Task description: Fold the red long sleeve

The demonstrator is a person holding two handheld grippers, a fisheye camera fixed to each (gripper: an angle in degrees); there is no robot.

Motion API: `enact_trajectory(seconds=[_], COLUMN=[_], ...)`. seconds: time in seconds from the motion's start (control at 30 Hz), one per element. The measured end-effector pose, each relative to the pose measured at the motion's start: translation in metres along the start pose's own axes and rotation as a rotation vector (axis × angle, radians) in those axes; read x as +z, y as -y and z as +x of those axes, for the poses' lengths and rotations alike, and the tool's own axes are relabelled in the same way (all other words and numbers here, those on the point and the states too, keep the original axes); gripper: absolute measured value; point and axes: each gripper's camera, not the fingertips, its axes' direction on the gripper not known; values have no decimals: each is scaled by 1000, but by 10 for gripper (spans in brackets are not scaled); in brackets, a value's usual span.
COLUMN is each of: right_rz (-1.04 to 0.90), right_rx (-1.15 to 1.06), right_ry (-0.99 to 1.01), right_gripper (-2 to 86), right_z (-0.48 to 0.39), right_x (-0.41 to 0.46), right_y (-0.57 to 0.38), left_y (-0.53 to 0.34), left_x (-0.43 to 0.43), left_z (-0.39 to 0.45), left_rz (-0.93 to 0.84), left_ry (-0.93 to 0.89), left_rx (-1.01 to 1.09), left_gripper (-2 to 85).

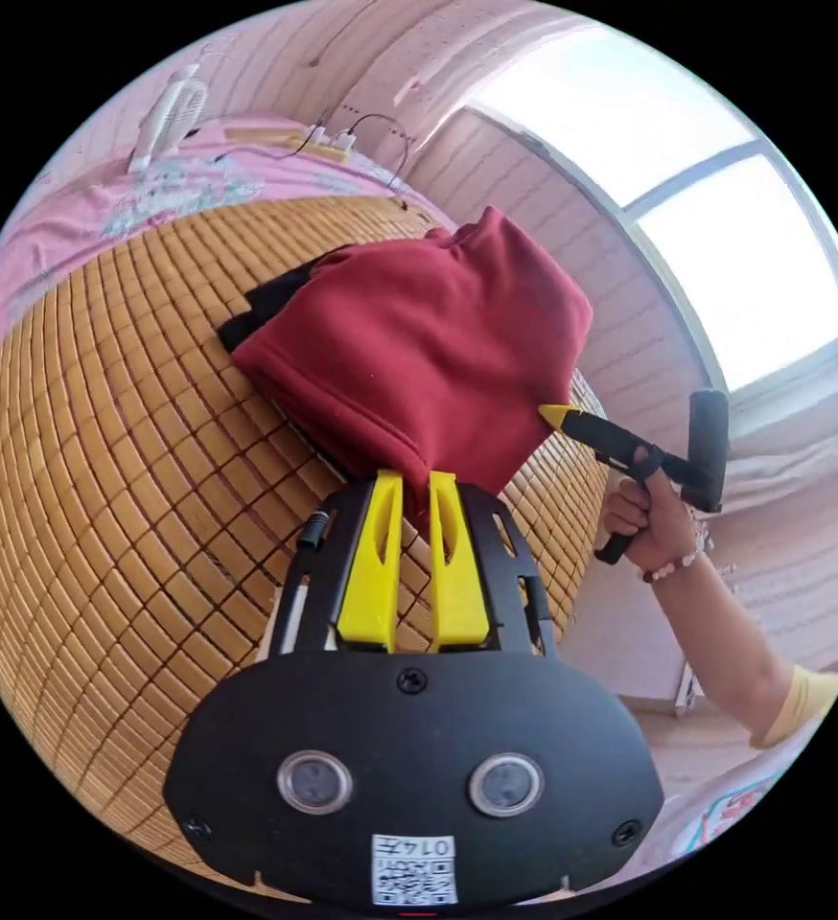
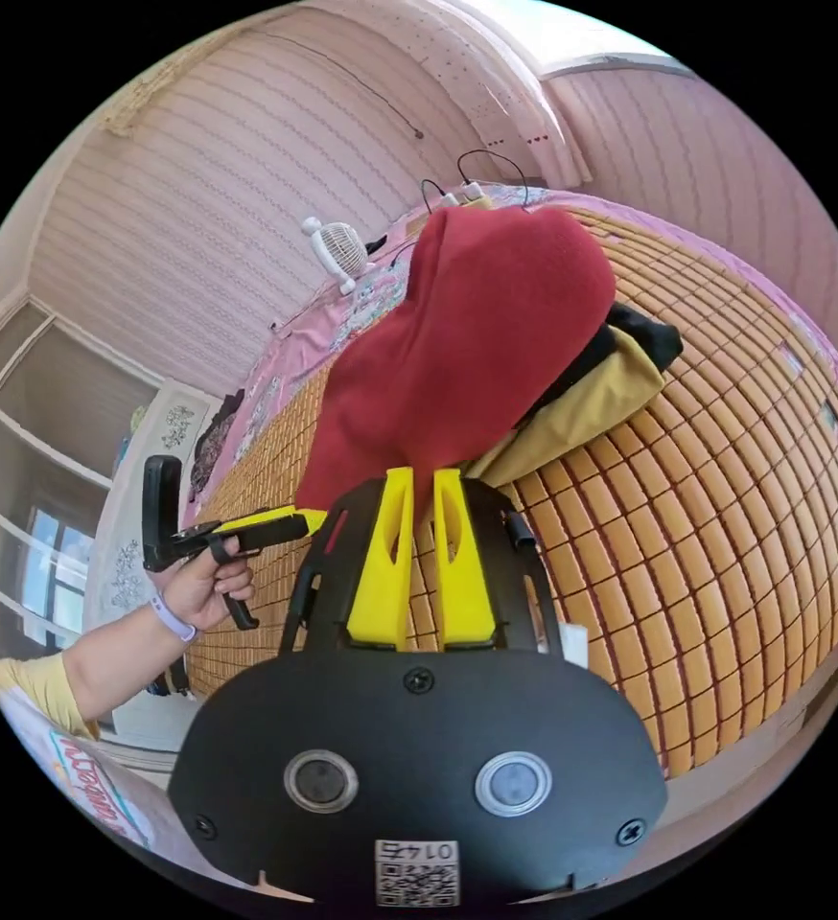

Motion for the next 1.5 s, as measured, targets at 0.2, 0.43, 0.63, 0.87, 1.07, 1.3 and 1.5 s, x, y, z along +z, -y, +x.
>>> enact_trajectory(seconds=[0.2, 0.43, 0.63, 0.87, 1.07, 1.3, 1.5], right_rz=[121, -55, -39, 67, -38, -294, -374], right_rx=[-93, -20, -306, -321, -280, -208, -576], right_ry=[140, 356, 517, 738, 616, 261, 154], right_gripper=[13, 9, 9, 14, 46, 85, 103], right_z=[-45, -100, -242, -303, -255, -200, -289], right_x=[-78, -47, -27, -42, -10, 41, 73], right_y=[-79, -189, -164, -123, -121, -183, -191], left_y=[-96, -328, -440, -430, -424, -476, -464], left_x=[-113, -182, -329, -485, -422, -316, -324], left_z=[67, 59, 43, 99, 44, -70, -112], left_rz=[123, 153, 466, 782, 673, 346, 361], left_ry=[56, -2, 130, 203, 45, 89, 326], left_rx=[273, -17, -175, 108, -9, -409, -481], left_gripper=[42, 38, 37, 44, 60, 66, 79])
